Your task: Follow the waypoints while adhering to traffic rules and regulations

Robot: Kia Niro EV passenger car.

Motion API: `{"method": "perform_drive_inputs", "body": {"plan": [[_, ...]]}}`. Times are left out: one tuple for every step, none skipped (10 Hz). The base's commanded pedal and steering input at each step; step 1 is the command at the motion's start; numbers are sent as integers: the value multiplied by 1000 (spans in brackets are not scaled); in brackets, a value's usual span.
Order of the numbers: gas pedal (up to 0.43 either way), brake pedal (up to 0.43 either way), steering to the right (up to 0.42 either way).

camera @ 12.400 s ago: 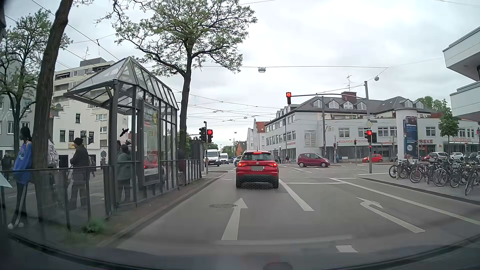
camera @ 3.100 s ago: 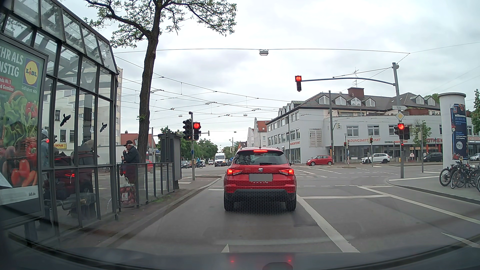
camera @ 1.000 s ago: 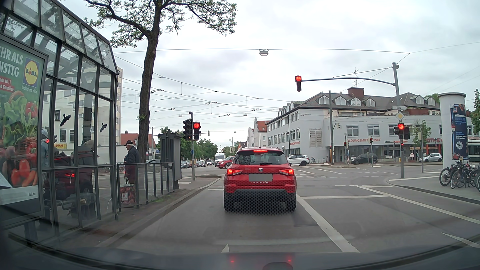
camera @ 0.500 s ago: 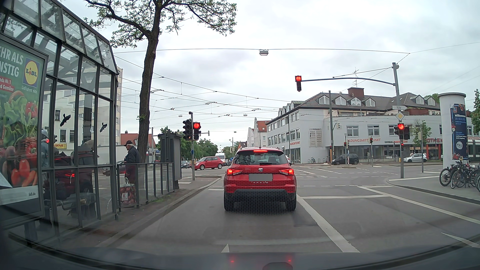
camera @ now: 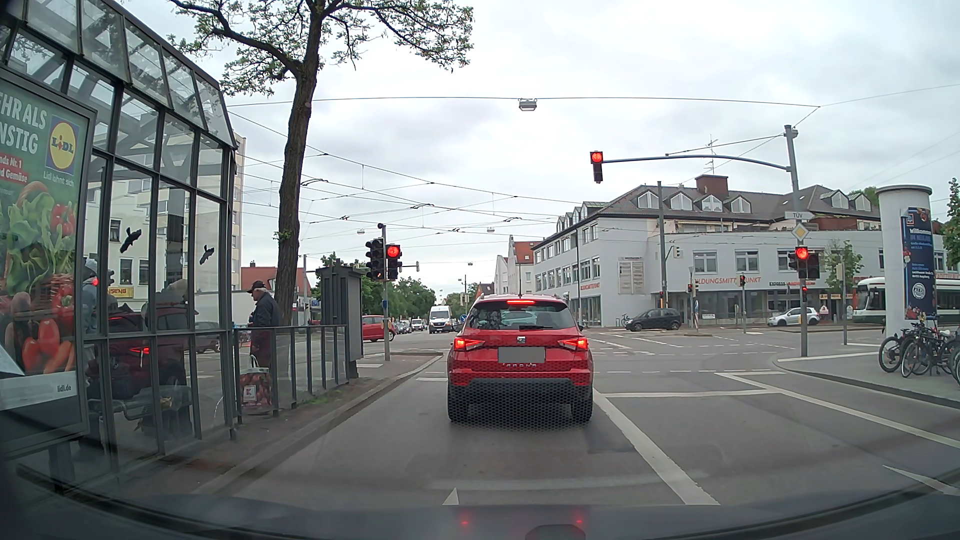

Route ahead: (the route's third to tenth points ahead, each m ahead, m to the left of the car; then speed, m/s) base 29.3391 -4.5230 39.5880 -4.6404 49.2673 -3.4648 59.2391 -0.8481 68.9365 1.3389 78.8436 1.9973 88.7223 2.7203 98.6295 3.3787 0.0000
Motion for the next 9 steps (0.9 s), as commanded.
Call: {"method": "perform_drive_inputs", "body": {"plan": [[0, 226, -3], [0, 220, -3], [0, 201, -3], [0, 171, -3], [0, 146, -3], [0, 134, -3], [0, 122, -3], [0, 116, -3], [0, 116, -3]]}}
